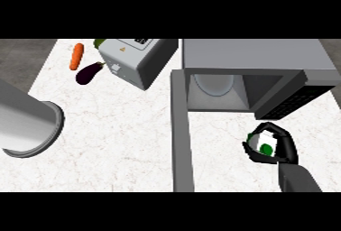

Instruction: Pick up the milk, place it into the microwave and close the microwave

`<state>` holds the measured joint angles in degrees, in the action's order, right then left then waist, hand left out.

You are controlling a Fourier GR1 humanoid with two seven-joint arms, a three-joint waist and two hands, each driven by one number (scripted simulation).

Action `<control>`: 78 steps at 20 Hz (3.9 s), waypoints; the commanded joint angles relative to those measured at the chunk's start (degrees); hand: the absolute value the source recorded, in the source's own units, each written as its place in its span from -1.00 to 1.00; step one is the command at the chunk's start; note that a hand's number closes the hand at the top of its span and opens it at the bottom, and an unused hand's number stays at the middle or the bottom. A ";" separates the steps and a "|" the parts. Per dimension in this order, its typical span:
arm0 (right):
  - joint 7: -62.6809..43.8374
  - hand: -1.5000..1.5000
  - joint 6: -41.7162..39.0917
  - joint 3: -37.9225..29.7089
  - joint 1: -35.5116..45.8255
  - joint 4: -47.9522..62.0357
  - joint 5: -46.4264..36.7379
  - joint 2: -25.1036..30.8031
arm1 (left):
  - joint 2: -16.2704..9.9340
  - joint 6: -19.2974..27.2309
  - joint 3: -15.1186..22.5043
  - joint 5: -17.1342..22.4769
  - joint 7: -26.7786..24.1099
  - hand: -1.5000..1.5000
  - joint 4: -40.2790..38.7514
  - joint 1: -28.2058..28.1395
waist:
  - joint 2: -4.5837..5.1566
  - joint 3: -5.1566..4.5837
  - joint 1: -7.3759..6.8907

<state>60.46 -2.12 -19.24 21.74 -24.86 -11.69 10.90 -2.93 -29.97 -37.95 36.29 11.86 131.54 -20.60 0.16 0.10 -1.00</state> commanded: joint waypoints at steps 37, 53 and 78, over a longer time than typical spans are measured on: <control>-33.24 1.00 25.28 12.34 29.96 -4.26 -8.53 -8.02 | -2.82 -4.13 -5.60 0.80 0.13 -1.00 -8.04 4.94 | 0.64 -0.06 -1.30; -26.40 1.00 42.12 8.60 38.57 11.60 -12.32 -0.18 | -1.95 -5.89 -3.04 -0.21 -0.30 -1.00 -8.70 6.08 | 2.40 0.03 -5.31; -26.73 -1.00 44.13 10.07 40.54 18.07 -16.18 3.75 | -4.09 -8.27 2.05 -7.80 -0.98 -1.00 -14.37 12.14 | 3.77 0.32 -6.74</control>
<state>31.21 45.45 -8.17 61.89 -5.93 -28.97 15.14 -6.95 -36.86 -37.33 29.26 10.76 117.68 -8.41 3.94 0.46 -7.51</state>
